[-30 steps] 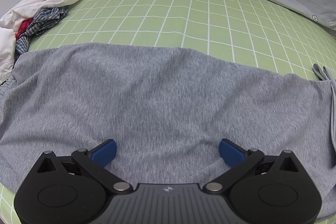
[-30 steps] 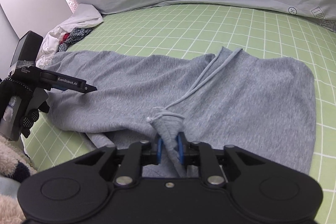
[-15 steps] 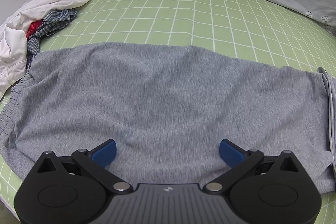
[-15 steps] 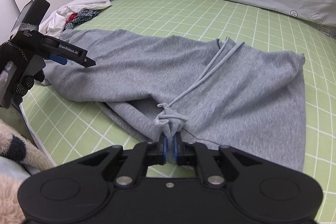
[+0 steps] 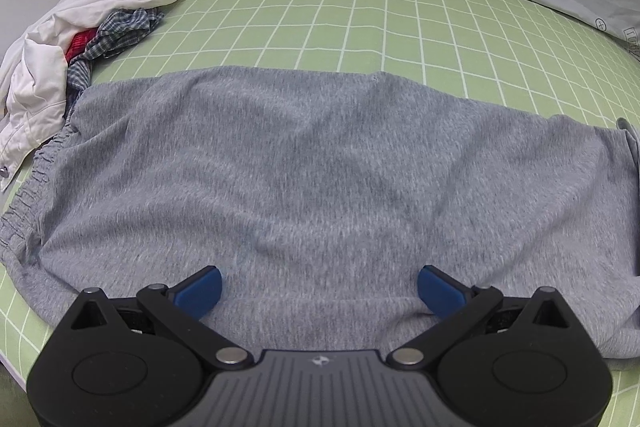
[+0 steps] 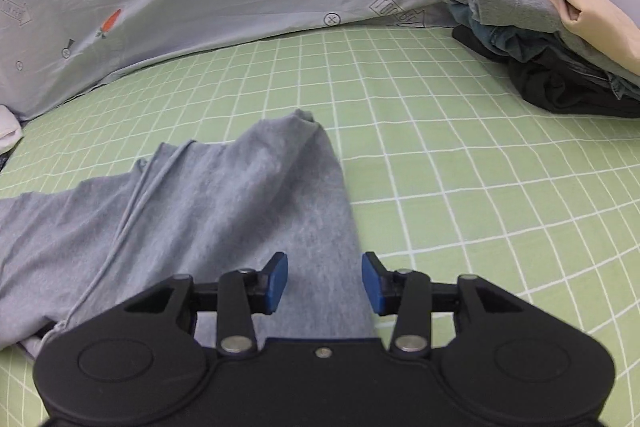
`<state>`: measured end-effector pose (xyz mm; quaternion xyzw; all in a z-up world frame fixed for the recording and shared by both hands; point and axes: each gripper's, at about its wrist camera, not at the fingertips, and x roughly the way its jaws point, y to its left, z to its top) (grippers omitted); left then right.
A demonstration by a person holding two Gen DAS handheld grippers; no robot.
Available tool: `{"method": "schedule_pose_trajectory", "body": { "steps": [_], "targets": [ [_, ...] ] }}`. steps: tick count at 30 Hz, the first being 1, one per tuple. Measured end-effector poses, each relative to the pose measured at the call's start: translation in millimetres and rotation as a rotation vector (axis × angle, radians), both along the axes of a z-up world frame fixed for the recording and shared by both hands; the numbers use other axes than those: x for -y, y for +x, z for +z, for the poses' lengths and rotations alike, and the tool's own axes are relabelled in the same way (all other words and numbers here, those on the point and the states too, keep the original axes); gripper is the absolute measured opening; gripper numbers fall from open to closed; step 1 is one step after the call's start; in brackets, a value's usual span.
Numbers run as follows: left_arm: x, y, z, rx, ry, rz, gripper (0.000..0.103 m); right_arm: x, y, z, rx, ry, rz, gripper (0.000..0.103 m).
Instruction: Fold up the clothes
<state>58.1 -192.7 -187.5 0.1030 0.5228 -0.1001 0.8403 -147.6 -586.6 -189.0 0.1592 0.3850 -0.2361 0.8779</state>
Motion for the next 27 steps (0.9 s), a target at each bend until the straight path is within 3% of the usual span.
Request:
{"method": "schedule_pose_trajectory", "body": {
  "steps": [3, 4, 5, 6, 7, 10, 14, 16, 18, 20, 21, 23, 27],
  "targets": [
    [2, 3, -3, -0.005, 0.003, 0.029, 0.103, 17, 10, -7, 0.023, 0.071, -0.008, 0.043],
    [3, 4, -4, -0.006, 0.004, 0.039, 0.103, 18, 13, -9, 0.015, 0.064, 0.005, 0.037],
    [4, 5, -5, -0.008, 0.005, 0.049, 0.103, 18, 18, -12, 0.002, 0.061, 0.024, 0.023],
    [4, 7, -6, -0.009, 0.005, 0.059, 0.103, 18, 19, -13, 0.001, 0.045, 0.031, 0.022],
    [5, 8, -7, -0.012, 0.004, 0.071, 0.103, 18, 20, -14, 0.001, 0.030, 0.039, 0.007],
    [5, 14, -11, -0.023, 0.000, 0.110, 0.103, 29, 10, -13, 0.018, 0.046, -0.023, 0.003],
    [6, 17, -12, -0.024, -0.004, 0.137, 0.103, 45, -6, -12, 0.024, 0.050, -0.144, 0.003],
    [7, 18, -12, -0.023, -0.002, 0.134, 0.103, 41, 1, -7, -0.046, -0.061, -0.167, 0.002],
    [7, 18, -12, -0.028, -0.003, 0.129, 0.103, 36, 5, 4, -0.032, -0.111, -0.167, 0.008],
    [6, 17, -12, -0.031, -0.006, 0.124, 0.103, 31, 9, 14, -0.018, -0.161, -0.166, 0.027],
    [6, 18, -12, -0.033, -0.005, 0.117, 0.103, 28, 11, 20, -0.011, -0.185, -0.164, 0.029],
    [6, 19, -12, -0.035, -0.004, 0.103, 0.103, 10, 24, 27, 0.014, -0.184, -0.067, 0.030],
    [10, 24, -9, -0.025, 0.028, 0.057, 0.103, -27, 55, 15, 0.054, -0.051, 0.092, 0.029]
  ]
}}
